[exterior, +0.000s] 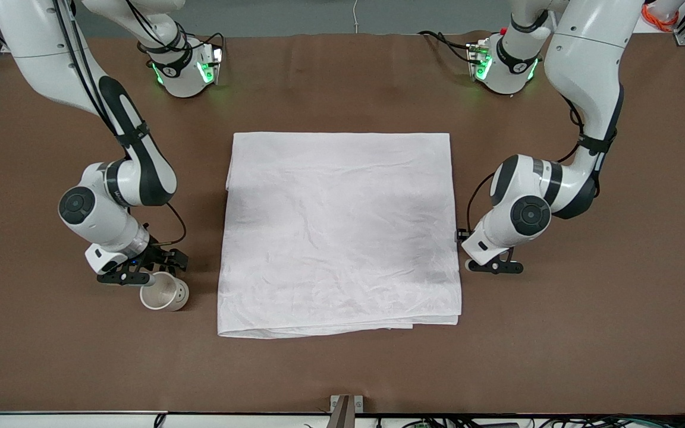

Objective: Place blue cup into white mug on cloth
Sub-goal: 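Reach the right gripper to the white mug while the left gripper grasps the cup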

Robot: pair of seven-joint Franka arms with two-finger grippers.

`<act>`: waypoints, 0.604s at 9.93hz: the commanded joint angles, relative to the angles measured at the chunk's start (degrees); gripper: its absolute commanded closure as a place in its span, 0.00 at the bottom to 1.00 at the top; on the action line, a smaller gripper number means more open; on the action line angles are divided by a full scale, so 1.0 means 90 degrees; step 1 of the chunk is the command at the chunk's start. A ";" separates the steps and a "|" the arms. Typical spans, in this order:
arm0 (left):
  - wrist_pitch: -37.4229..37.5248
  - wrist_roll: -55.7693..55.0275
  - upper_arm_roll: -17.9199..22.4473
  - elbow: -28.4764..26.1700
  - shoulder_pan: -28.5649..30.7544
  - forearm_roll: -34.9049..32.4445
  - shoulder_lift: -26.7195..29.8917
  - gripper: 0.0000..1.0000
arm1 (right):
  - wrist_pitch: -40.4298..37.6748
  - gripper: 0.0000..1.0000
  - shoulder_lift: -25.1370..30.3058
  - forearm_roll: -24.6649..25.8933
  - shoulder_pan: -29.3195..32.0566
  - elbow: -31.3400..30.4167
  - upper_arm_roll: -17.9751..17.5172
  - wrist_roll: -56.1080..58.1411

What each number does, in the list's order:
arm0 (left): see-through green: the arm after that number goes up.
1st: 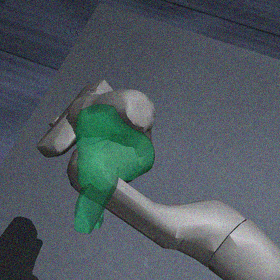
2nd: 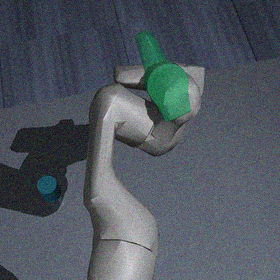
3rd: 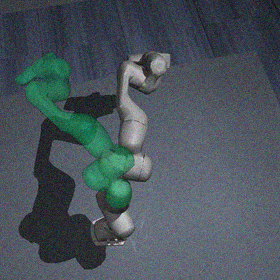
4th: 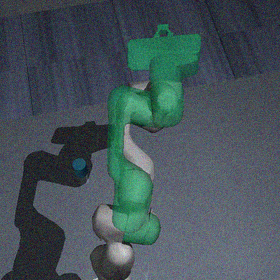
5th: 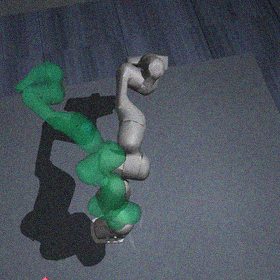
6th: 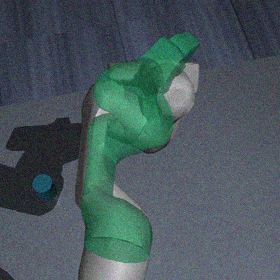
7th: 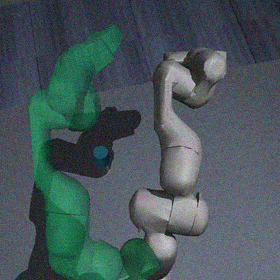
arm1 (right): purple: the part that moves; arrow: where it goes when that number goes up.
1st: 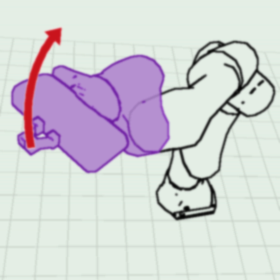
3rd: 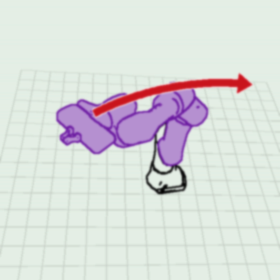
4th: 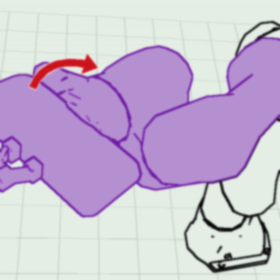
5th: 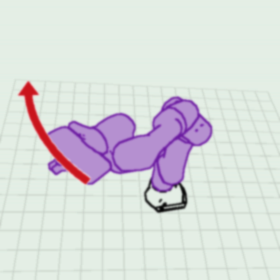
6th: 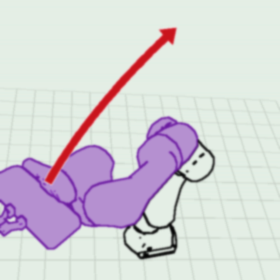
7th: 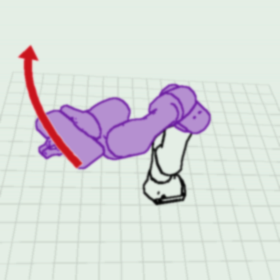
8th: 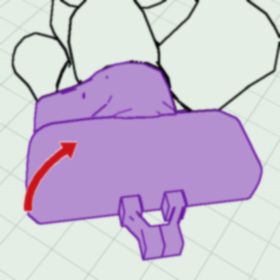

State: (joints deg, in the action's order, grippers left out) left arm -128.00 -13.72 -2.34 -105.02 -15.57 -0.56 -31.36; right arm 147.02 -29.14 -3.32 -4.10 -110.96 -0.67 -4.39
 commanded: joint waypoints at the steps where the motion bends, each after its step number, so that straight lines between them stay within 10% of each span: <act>1: -0.0084 -0.0087 0.0006 -0.0049 0.0040 -0.0036 0.0036 0.97 | -0.0163 0.01 -0.0034 0.0086 -0.0042 0.0180 -0.0013 -0.0040; 6: 0.0120 -0.0019 0.0016 0.0135 0.0040 -0.0036 0.0416 1.00 | -0.0447 0.01 -0.0101 0.0408 -0.0072 0.0464 -0.0003 -0.0079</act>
State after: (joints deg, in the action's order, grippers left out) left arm -128.19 -13.71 -2.22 -104.12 -15.11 -0.63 -30.33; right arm 143.63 -29.16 -0.77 -4.71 -108.07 -0.72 -4.40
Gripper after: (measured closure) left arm 0.956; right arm 0.009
